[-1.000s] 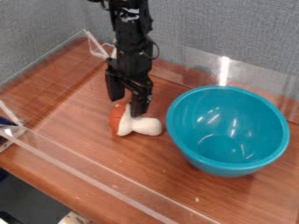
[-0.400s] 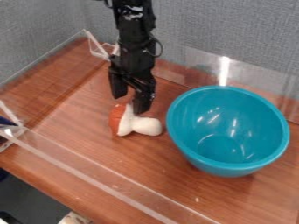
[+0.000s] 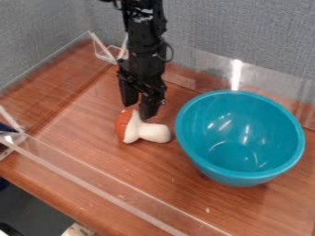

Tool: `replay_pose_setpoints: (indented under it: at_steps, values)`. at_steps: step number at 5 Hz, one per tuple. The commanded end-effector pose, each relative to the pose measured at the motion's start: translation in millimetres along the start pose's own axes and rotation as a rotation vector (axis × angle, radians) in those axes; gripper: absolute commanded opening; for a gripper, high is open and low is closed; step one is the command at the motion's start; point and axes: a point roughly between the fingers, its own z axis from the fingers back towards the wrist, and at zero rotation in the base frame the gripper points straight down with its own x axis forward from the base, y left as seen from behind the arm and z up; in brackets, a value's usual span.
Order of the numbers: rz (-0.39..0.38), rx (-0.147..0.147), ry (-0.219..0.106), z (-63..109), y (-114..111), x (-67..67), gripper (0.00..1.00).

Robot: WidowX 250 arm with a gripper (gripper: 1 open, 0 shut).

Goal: Remove the mushroom from inside the blue bowl and put it on the table

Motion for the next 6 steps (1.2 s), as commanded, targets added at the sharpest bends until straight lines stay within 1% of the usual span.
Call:
replay_pose_setpoints:
  at_steps: [1, 2, 3, 4, 6]
  values:
    - [-0.014, 0.04, -0.06, 22.5, 2, 8.9, 0.0]
    - [-0.009, 0.043, -0.068, 27.5, 3, 8.0, 1.0]
    - [-0.005, 0.046, -0.074, 31.6, 3, 7.3, 1.0]
    - [-0.006, 0.051, -0.082, 36.5, 3, 6.3, 0.0]
    - [-0.005, 0.061, -0.094, 44.3, 2, 4.8, 0.0]
